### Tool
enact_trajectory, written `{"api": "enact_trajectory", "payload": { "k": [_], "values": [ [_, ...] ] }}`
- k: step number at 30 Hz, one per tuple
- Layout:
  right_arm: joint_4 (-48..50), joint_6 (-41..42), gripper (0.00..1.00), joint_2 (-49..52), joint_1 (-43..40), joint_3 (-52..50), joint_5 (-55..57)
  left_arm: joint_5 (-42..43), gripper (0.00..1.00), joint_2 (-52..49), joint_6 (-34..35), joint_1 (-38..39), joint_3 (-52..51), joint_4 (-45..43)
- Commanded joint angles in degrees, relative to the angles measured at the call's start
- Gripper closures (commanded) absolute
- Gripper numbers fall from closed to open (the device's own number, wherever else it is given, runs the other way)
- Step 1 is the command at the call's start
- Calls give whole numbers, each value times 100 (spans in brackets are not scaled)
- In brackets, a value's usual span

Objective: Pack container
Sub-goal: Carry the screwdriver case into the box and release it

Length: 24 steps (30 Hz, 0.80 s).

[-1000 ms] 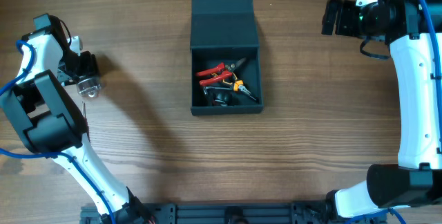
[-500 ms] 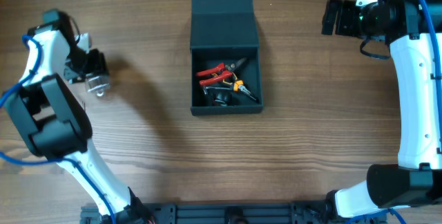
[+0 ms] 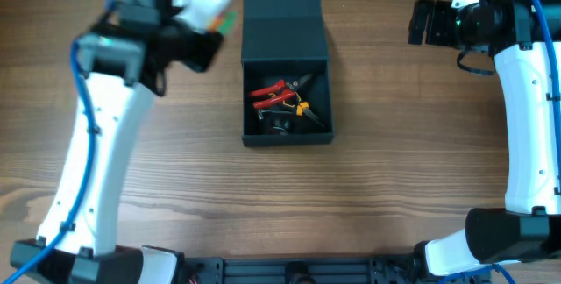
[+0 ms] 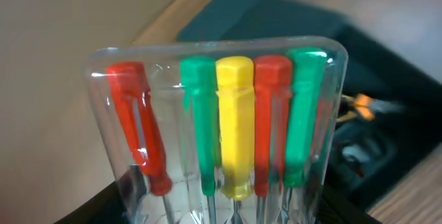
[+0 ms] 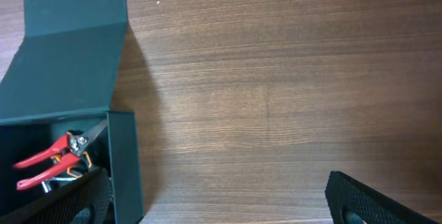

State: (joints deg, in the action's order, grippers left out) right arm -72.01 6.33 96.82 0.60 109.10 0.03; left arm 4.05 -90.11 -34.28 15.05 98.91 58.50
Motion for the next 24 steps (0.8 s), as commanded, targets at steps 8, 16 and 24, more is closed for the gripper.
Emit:
{"api": "enact_trajectory", "payload": {
  "k": [8,16,24],
  "values": [
    [0,-37,0,96,28,-11,-7,138,96,-1123,-2229,1154,11,-144],
    [2,-153,0,96,28,-11,-7,525,96,-2011,-2223,1329,11,-131],
    [33,-186,0,96,28,-11,-7,691,96,-2846,-1751,1333,9,-107]
  ]
}}
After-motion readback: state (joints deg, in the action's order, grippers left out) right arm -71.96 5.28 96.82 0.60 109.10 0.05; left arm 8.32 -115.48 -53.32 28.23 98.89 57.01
